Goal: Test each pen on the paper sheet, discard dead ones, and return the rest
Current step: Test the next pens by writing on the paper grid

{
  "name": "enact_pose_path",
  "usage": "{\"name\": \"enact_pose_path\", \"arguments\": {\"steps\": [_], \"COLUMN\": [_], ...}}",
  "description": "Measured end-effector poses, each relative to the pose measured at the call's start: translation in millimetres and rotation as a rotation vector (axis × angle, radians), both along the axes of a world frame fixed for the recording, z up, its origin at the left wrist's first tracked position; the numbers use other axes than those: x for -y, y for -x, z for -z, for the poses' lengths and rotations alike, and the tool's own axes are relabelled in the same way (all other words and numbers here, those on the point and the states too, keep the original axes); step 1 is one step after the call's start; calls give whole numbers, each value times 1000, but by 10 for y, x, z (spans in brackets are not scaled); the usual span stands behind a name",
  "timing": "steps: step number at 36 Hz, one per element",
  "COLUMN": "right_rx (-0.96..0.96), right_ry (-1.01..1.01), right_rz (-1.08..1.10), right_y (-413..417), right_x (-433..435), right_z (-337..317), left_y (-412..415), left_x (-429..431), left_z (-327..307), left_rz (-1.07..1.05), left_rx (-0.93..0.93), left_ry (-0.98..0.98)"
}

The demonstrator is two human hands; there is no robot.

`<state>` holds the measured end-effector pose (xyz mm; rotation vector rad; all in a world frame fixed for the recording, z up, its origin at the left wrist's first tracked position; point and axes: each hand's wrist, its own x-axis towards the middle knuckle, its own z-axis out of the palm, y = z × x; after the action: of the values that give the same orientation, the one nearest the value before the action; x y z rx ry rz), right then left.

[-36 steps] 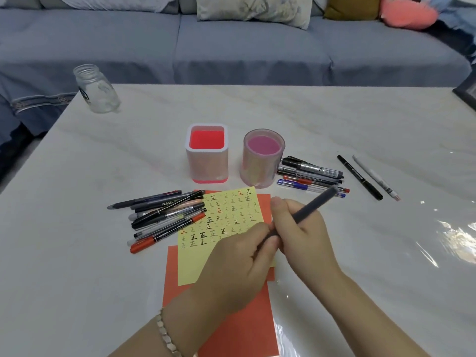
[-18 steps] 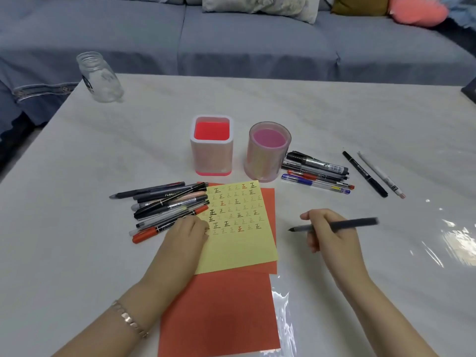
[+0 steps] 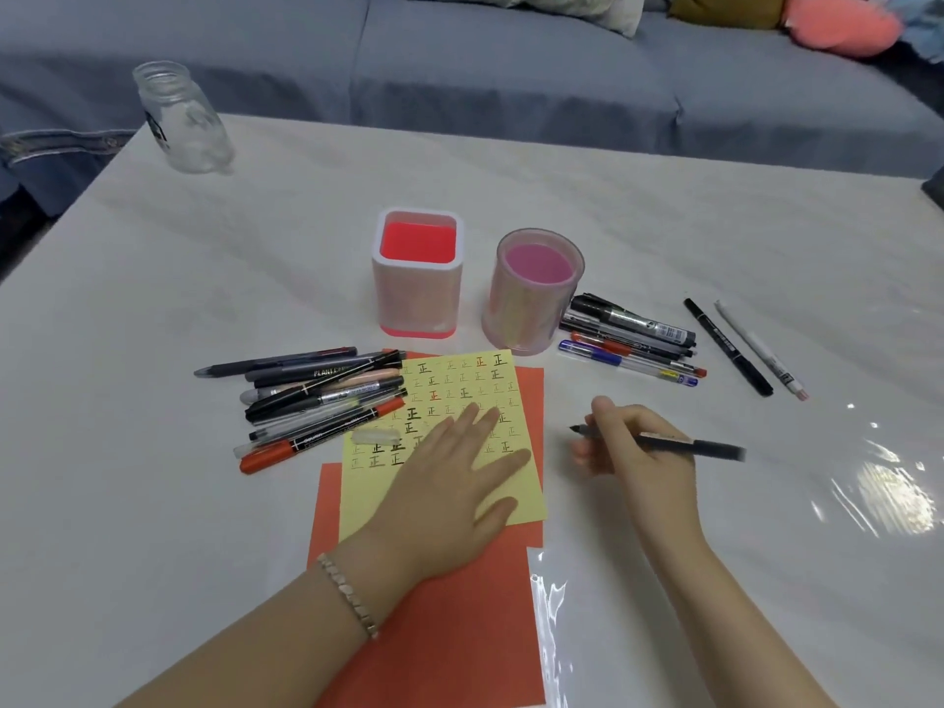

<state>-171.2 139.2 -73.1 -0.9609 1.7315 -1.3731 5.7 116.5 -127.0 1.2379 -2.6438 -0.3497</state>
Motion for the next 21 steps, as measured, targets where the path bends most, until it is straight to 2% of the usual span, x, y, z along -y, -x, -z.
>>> {"name": "enact_pose_path", "arguments": {"steps": [8,16,21], "right_rx": [-2,-143,-161], "right_ry": [29,68,80], "right_rz": [93,116,124], "right_y": [-167,-315,-333], "right_x": [226,293,287], "right_z": [180,389,403], "left_y": [-27,-26,-18], "left_x": [11,20,20], "left_z": [74,85,83], "left_rz": [46,33,33], "left_rx": [-65,-102,-109], "left_ry": [4,-19,-23]}}
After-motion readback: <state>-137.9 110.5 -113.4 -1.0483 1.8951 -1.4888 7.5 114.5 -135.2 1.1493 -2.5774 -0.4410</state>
